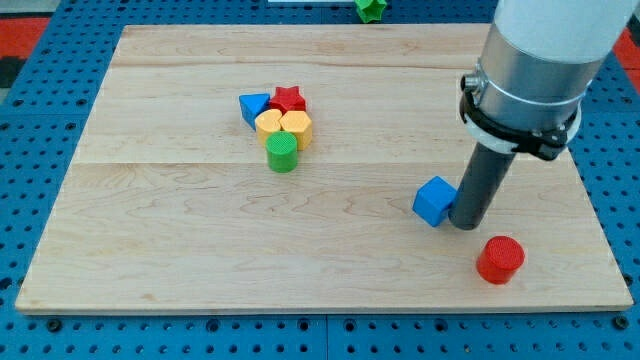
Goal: Move the blue cube closer to the green circle
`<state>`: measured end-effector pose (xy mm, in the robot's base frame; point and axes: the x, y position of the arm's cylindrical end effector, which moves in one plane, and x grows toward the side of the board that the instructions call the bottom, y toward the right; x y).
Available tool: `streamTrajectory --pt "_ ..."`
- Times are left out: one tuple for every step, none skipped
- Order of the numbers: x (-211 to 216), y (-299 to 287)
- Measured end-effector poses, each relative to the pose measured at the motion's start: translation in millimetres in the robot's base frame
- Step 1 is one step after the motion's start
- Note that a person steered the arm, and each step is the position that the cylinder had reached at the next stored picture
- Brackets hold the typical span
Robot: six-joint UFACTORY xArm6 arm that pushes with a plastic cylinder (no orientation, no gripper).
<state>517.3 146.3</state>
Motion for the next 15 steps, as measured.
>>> streamTrajectory --pt "-15.0 3.0" --pt "-23.4 -6.6" --pt "-40.0 -12.9" --pt "-46.2 -27.7" --pt "-44.5 -53.0" --pt "-21.9 -54.2" --pt "-10.8 -92.7" --pt "-10.8 -147.8" --pt "-13.7 -193.7" --pt "-22.5 -228.2" --pt "-37.7 -240.6" --pt "-33.4 -276.1" --pt "-31.2 -309.0" --pt "-36.5 -291.2" --pt "-43.3 -285.5"
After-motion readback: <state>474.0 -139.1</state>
